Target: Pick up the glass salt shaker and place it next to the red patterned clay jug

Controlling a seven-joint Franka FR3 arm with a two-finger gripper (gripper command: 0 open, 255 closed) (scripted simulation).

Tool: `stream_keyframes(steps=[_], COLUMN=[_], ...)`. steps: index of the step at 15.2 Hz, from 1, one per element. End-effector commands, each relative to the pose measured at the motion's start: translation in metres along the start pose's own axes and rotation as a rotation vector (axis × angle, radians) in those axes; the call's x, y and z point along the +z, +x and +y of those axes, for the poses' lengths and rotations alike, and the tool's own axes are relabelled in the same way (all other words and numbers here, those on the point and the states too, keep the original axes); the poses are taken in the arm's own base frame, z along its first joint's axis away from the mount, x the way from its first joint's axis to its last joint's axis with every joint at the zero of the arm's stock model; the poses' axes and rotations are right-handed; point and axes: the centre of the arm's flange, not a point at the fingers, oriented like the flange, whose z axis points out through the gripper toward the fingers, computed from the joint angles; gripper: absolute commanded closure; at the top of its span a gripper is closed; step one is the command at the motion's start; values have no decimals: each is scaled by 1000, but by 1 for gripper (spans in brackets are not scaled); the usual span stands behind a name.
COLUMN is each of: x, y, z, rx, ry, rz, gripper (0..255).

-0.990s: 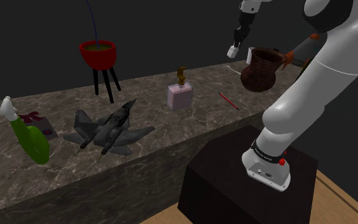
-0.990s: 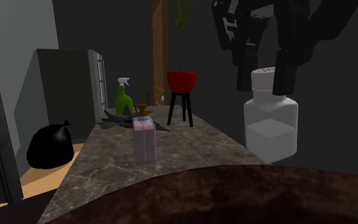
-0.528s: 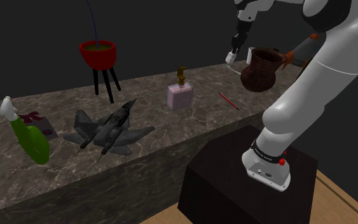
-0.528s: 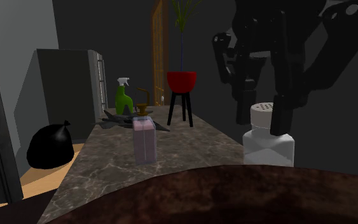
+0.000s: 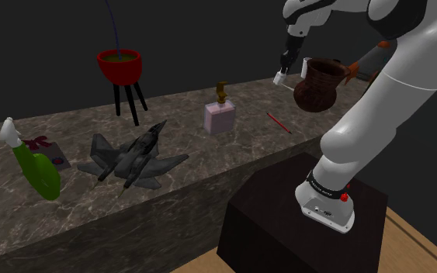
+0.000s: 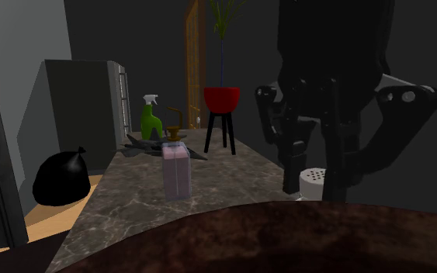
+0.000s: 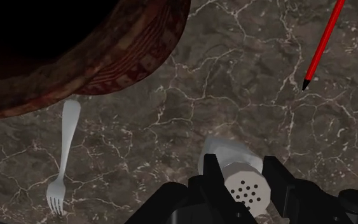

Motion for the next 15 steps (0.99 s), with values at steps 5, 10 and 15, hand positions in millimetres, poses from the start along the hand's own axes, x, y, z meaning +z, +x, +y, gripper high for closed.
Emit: stream_keyframes(steps=[5,10,15], x=[32,59,85], y=[0,0,0], z=[1,1,1], rx=[0,0,0], ry=[0,0,0], rz=[0,0,0], gripper=[255,255,255])
